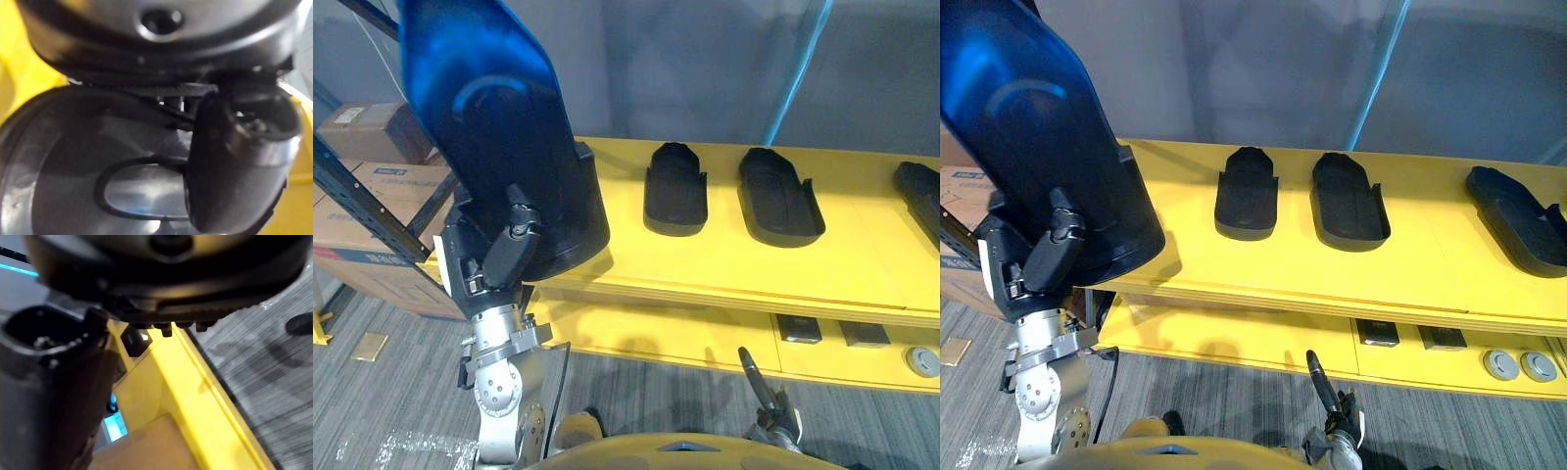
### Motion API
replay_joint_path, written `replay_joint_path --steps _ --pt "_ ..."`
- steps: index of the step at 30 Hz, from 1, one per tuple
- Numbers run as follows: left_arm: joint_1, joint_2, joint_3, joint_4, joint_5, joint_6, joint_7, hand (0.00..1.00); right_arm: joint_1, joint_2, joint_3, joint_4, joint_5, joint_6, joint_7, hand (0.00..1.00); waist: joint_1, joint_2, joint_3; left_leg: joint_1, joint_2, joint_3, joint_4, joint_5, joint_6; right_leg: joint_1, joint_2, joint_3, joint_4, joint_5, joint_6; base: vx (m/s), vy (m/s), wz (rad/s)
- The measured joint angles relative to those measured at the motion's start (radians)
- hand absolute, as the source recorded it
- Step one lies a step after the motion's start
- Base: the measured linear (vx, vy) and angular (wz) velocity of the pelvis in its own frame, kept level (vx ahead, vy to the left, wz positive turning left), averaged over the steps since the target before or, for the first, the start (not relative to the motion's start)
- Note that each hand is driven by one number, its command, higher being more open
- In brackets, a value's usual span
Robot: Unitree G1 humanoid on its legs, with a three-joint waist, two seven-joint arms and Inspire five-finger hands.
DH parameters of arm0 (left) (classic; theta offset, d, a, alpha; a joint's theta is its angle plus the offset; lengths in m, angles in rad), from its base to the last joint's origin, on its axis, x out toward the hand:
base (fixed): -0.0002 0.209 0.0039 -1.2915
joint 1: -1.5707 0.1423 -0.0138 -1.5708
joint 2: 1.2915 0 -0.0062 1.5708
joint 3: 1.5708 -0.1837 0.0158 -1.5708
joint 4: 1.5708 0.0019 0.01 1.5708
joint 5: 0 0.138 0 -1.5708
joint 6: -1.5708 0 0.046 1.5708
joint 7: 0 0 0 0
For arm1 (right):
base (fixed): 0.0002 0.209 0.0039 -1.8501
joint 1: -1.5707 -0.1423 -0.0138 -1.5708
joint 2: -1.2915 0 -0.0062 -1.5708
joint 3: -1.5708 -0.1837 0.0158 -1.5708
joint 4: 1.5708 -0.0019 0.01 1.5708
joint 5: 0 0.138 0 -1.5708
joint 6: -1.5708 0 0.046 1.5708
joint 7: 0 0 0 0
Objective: Walk over and take three plastic housings, then place them on the shelf
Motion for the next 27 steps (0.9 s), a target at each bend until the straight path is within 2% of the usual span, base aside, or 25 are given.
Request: replay_joint_path --steps 1,2,3,5,6,7,8,9,10,11,12,13,14,15,16,17,18,19,20,21,23,25,27 --pt "-0.001 -0.001 -0.002 0.012 0.000 0.011 0.000 0.00 0.000 -0.007 -0.015 0.000 0.001 0.002 0.002 1.00 -0.003 -0.015 0.014 0.000 -0.011 -0.012 -0.008 -0.014 0.016 -0.001 -0.021 -0.002 0.000 0.001 0.001 -0.05 0.084 0.10" --pt "0.002 -0.002 -0.008 0.013 0.000 0.014 -0.001 0.00 0.003 -0.012 -0.021 -0.002 0.002 0.003 0.001 1.00 0.004 -0.015 0.022 -0.003 0.003 -0.018 0.027 -0.035 0.039 0.000 -0.025 0.001 0.003 0.008 0.010 -0.04 0.104 -0.22" --pt "0.005 -0.001 -0.009 0.013 0.001 0.014 -0.002 0.00 0.006 -0.023 -0.026 -0.005 0.004 0.006 -0.001 1.00 0.006 -0.021 0.031 -0.005 0.050 -0.027 0.097 -0.054 0.051 -0.002 -0.038 0.023 0.022 0.011 0.014 -0.02 0.100 -0.48" --pt "0.004 -0.001 -0.010 0.011 0.002 0.008 -0.001 0.00 0.007 -0.045 -0.030 -0.023 0.022 0.011 -0.009 1.00 0.005 -0.026 0.031 0.005 0.113 -0.085 0.164 -0.050 0.039 -0.022 -0.065 0.081 0.035 0.006 0.022 -0.04 0.207 -0.77" --pt "0.000 -0.001 -0.010 0.010 0.004 -0.006 0.000 0.00 0.001 -0.067 -0.033 -0.036 0.045 0.010 -0.008 1.00 0.003 -0.021 0.027 0.008 0.124 -0.133 0.181 -0.010 0.026 -0.044 -0.080 0.132 0.039 0.003 0.048 -0.05 0.318 -0.92" --pt "-0.011 0.004 -0.010 0.010 0.004 -0.009 -0.001 0.00 -0.006 -0.078 -0.055 -0.042 0.055 0.013 -0.010 1.00 -0.003 -0.021 0.011 0.008 0.083 -0.130 0.172 -0.024 -0.005 -0.070 -0.098 0.189 0.035 0.004 0.058 0.01 0.373 -0.55" --pt "-0.020 0.004 -0.010 0.009 0.005 -0.008 -0.002 0.00 -0.004 -0.075 -0.058 -0.043 0.055 0.015 -0.015 1.00 -0.016 -0.033 0.004 0.006 0.065 -0.123 0.161 -0.029 -0.010 -0.078 -0.110 0.216 0.030 0.006 0.057 0.06 0.236 0.10" --pt "-0.049 0.008 -0.010 0.007 0.010 -0.008 -0.008 0.00 0.004 -0.061 -0.063 -0.041 0.055 0.017 -0.022 1.00 -0.041 -0.045 0.007 0.004 0.041 -0.106 0.147 -0.063 -0.045 -0.079 -0.131 0.233 0.032 0.036 0.070 0.07 0.293 0.43" --pt "-0.060 0.004 -0.010 0.006 0.010 -0.007 -0.018 0.00 0.007 -0.056 -0.071 -0.039 0.050 0.023 -0.027 1.00 -0.045 -0.042 0.008 0.008 0.038 -0.097 0.141 -0.093 -0.069 -0.079 -0.139 0.227 0.033 0.050 0.088 0.04 0.335 0.44" --pt "-0.081 0.008 -0.009 0.006 0.004 0.003 -0.032 0.00 0.008 -0.035 -0.088 -0.014 0.045 0.039 -0.042 1.00 -0.049 -0.035 0.009 0.024 0.033 -0.079 0.133 -0.154 -0.111 -0.075 -0.148 0.233 0.040 0.080 0.113 0.02 0.410 0.06" --pt "-0.084 0.020 -0.006 0.007 0.000 0.020 -0.045 0.00 0.005 -0.009 -0.088 -0.006 0.042 0.049 -0.056 1.00 -0.045 -0.043 0.014 0.050 0.018 -0.065 0.124 -0.157 -0.109 -0.071 -0.163 0.241 0.048 0.114 0.107 0.00 0.328 -0.14" --pt "-0.083 0.033 -0.004 0.007 0.000 0.037 -0.055 0.00 0.008 0.011 -0.087 -0.005 0.039 0.049 -0.063 1.00 -0.034 -0.033 0.016 0.081 0.014 -0.048 0.104 -0.162 -0.101 -0.066 -0.167 0.239 0.057 0.163 0.096 -0.06 0.359 -0.35" --pt "-0.084 0.061 -0.010 -0.002 0.004 0.056 -0.091 0.00 0.016 0.047 -0.086 -0.003 0.024 0.049 -0.068 1.00 -0.021 -0.023 0.005 0.115 0.007 -0.021 0.066 -0.166 -0.084 -0.059 -0.173 0.202 0.053 0.239 0.059 -0.10 0.328 -0.30" --pt "-0.085 0.077 -0.010 -0.014 0.003 0.056 -0.118 0.00 0.017 0.065 -0.091 -0.002 0.001 0.057 -0.071 1.00 -0.022 -0.019 -0.009 0.116 0.002 -0.011 0.052 -0.177 -0.061 -0.057 -0.174 0.157 0.030 0.278 0.032 -0.09 0.274 -0.20" --pt "-0.085 0.079 -0.010 -0.021 0.003 0.056 -0.125 0.00 0.016 0.065 -0.091 -0.001 -0.002 0.059 -0.075 1.00 -0.022 -0.013 -0.014 0.115 0.000 -0.007 0.047 -0.178 -0.053 -0.057 -0.172 0.144 0.021 0.283 0.026 -0.04 0.161 -0.06" --pt "-0.095 0.092 -0.008 -0.042 0.004 0.055 -0.147 0.00 0.009 0.062 -0.083 -0.002 -0.038 0.070 -0.082 1.00 -0.025 -0.010 -0.021 0.112 -0.005 -0.009 0.027 -0.174 -0.043 -0.062 -0.139 0.140 0.050 0.238 0.013 0.00 0.110 0.06" --pt "-0.124 0.101 -0.010 -0.044 0.003 0.054 -0.157 0.00 0.011 0.064 -0.081 -0.001 -0.042 0.074 -0.095 1.00 -0.023 -0.019 -0.034 0.108 -0.014 -0.019 -0.003 -0.160 -0.030 -0.067 -0.085 0.148 0.077 0.160 0.009 0.00 0.128 0.09" --pt "-0.136 0.103 -0.008 -0.045 0.002 0.053 -0.157 0.00 0.013 0.064 -0.079 0.000 -0.042 0.075 -0.101 1.00 -0.022 -0.024 -0.037 0.107 -0.019 -0.020 -0.019 -0.152 -0.028 -0.069 -0.059 0.155 0.073 0.130 0.005 0.01 0.101 0.10" --pt "-0.157 0.104 -0.007 -0.041 -0.001 0.055 -0.150 0.00 0.012 0.063 -0.079 0.001 -0.044 0.080 -0.107 1.00 -0.024 -0.032 -0.043 0.103 -0.033 -0.025 -0.043 -0.135 -0.022 -0.066 -0.016 0.165 0.046 0.085 -0.019 0.01 0.063 0.09" --pt "-0.169 0.105 -0.007 -0.038 0.002 0.061 -0.139 0.00 0.011 0.062 -0.080 0.001 -0.063 0.090 -0.107 1.00 -0.027 -0.037 -0.048 0.091 -0.044 -0.031 -0.052 -0.122 -0.014 -0.061 0.004 0.166 0.009 0.069 -0.037 0.02 0.039 0.19" --pt "-0.181 0.112 -0.008 -0.037 0.004 0.093 -0.109 0.00 0.004 0.058 -0.082 0.018 -0.084 0.105 -0.106 1.00 -0.039 -0.057 -0.053 0.063 -0.070 -0.048 -0.050 -0.096 -0.013 -0.044 0.002 0.183 -0.055 0.072 -0.038 0.04 0.015 0.35" --pt "-0.176 0.113 -0.013 -0.028 0.063 0.157 -0.057 0.00 0.001 0.053 -0.098 0.033 -0.077 0.134 -0.100 1.00 -0.053 -0.039 -0.037 0.044 -0.078 -0.082 -0.046 -0.080 -0.006 -0.047 0.004 0.192 -0.043 0.071 -0.037 0.03 0.019 0.46" --pt "-0.163 0.112 -0.012 -0.015 0.071 0.174 -0.033 0.00 0.001 0.028 -0.084 0.033 -0.082 0.153 -0.086 1.00 -0.051 -0.026 -0.023 0.043 -0.065 -0.085 -0.045 -0.076 -0.011 -0.050 0.015 0.195 -0.032 0.071 -0.037 -0.02 -0.038 0.15"
